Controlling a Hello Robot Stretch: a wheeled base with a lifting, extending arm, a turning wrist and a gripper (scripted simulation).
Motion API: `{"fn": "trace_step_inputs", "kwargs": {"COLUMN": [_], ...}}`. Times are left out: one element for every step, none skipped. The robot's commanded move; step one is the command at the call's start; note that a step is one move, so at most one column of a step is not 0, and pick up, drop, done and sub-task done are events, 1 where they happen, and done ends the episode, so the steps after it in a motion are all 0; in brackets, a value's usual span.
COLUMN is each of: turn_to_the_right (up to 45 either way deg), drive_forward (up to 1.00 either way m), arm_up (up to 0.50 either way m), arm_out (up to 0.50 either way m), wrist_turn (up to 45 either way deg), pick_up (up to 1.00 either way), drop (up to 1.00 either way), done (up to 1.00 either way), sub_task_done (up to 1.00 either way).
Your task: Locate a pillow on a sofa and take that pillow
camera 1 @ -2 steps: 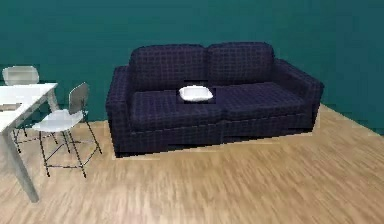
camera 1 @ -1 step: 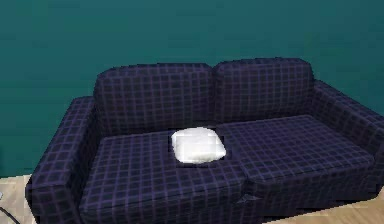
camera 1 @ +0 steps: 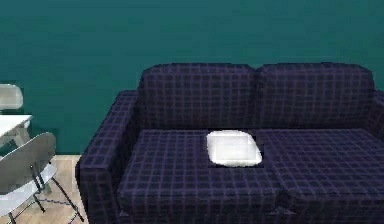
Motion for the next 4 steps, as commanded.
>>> {"fn": "trace_step_inputs", "kwargs": {"turn_to_the_right": [0.0,-45.0,-27.0,0.0], "drive_forward": [0.2,0.0,0.0,0.0], "arm_up": [0.0,0.0,0.0,0.5], "arm_out": [0.0,0.0,0.0,0.0], "wrist_turn": [0.0,0.0,0.0,0.0], "pick_up": [0.0,0.0,0.0,0.0], "drop": [0.0,0.0,0.0,0.0], "done": [0.0,0.0,0.0,0.0], "sub_task_done": [0.0,0.0,0.0,0.0]}}
